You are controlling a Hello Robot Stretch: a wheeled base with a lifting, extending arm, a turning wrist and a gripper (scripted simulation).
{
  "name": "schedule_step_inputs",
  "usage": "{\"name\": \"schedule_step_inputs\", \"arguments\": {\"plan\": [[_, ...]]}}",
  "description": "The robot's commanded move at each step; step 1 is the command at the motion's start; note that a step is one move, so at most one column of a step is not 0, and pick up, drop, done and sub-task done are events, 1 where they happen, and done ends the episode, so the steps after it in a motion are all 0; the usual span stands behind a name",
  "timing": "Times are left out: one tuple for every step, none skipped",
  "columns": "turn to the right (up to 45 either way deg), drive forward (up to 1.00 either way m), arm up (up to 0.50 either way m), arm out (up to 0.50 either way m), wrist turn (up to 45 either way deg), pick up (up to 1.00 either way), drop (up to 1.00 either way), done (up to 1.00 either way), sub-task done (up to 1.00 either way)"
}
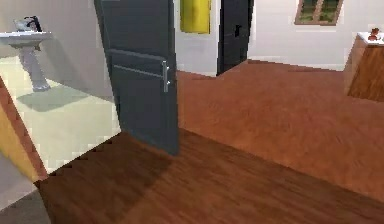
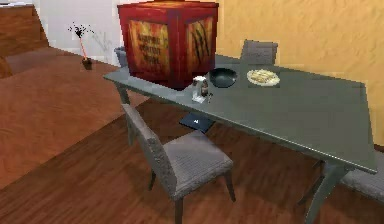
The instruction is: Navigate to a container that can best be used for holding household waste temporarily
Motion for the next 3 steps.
{"name": "schedule_step_inputs", "arguments": {"plan": [[-9.0, 0.0, 0.0, 0.0, 0.0, 0.0, 0.0, 0.0, 0.0], [0.0, 0.05, 0.0, 0.0, 0.0, 0.0, 0.0, 0.0, 0.0], [39.0, 0.0, 0.0, 0.0, 0.0, 0.0, 0.0, 0.0, 0.0]]}}
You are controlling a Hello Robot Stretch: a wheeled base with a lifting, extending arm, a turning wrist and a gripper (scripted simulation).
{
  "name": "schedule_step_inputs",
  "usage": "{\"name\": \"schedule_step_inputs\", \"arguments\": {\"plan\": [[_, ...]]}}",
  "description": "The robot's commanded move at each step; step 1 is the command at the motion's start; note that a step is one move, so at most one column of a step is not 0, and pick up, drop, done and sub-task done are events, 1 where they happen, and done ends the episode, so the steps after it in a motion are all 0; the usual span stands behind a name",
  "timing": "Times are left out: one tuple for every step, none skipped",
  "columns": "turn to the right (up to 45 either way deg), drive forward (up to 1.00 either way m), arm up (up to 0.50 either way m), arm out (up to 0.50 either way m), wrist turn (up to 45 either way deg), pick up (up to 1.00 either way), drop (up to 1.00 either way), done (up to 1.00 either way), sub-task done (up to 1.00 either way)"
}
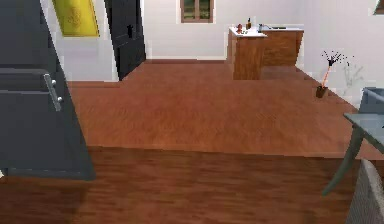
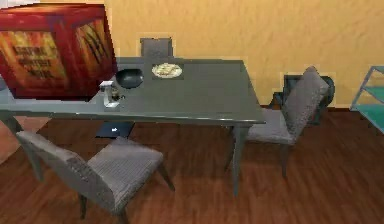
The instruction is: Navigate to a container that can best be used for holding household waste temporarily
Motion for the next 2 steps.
{"name": "schedule_step_inputs", "arguments": {"plan": [[0.0, 0.75, 0.0, 0.0, 0.0, 0.0, 0.0, 0.0, 0.0], [39.0, 0.0, 0.0, 0.0, 0.0, 0.0, 0.0, 0.0, 0.0]]}}
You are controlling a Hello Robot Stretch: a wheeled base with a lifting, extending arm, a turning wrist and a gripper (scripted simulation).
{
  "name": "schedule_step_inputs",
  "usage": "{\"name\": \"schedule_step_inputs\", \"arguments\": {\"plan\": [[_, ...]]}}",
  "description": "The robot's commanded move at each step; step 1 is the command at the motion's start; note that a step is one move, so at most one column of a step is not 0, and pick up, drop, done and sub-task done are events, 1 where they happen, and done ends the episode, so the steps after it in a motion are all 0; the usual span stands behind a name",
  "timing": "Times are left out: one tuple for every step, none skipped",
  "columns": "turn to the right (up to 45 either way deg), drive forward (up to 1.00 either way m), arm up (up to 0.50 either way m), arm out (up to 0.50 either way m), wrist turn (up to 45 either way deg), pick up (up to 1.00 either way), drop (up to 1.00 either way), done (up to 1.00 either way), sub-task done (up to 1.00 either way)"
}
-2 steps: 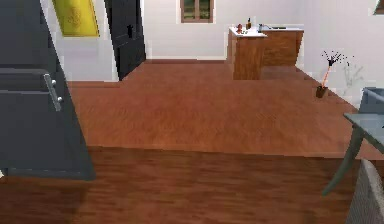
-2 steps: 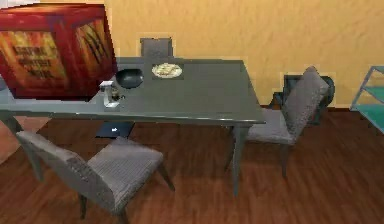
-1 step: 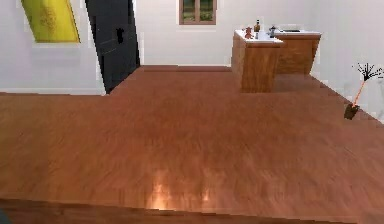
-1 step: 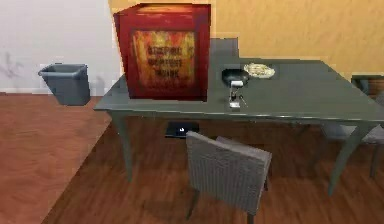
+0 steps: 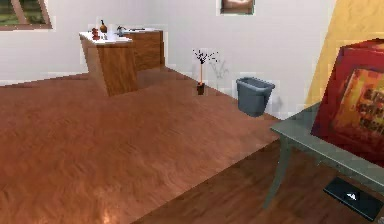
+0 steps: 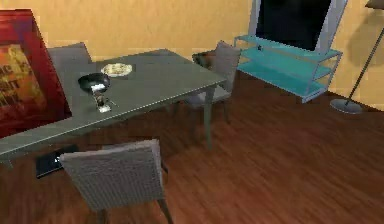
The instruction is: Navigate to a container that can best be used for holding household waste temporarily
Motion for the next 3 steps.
{"name": "schedule_step_inputs", "arguments": {"plan": [[0.0, 1.0, 0.0, 0.0, 0.0, 0.0, 0.0, 0.0, 0.0], [6.0, 0.0, 0.0, 0.0, 0.0, 0.0, 0.0, 0.0, 0.0], [0.0, 0.4, 0.0, 0.0, 0.0, 0.0, 0.0, 0.0, 0.0]]}}
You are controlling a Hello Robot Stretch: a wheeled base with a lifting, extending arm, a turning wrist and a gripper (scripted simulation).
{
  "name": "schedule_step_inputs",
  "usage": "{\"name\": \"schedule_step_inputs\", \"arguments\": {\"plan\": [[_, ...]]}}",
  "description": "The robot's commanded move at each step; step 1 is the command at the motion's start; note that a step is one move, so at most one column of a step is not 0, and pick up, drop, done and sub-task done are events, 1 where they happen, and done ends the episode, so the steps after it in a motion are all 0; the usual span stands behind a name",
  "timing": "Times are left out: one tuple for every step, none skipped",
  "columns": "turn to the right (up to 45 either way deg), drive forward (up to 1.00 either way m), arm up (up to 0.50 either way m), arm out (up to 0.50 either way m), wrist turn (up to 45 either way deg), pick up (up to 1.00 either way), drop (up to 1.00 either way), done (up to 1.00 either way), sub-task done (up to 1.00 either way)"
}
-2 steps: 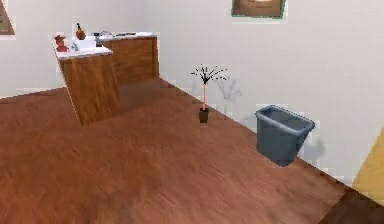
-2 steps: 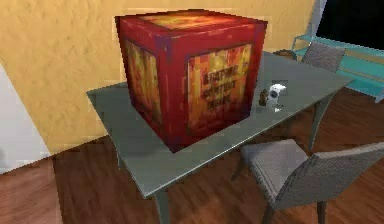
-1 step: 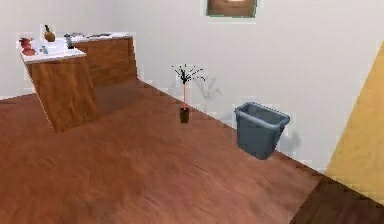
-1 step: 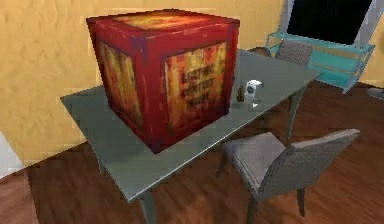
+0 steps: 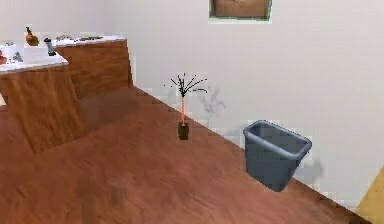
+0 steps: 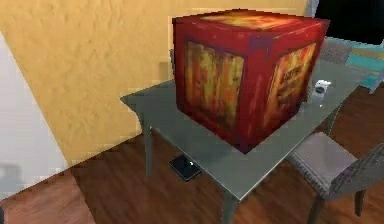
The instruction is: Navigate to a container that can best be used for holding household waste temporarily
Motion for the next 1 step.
{"name": "schedule_step_inputs", "arguments": {"plan": [[45.0, 0.0, 0.0, 0.0, 0.0, 0.0, 0.0, 0.0, 0.0]]}}
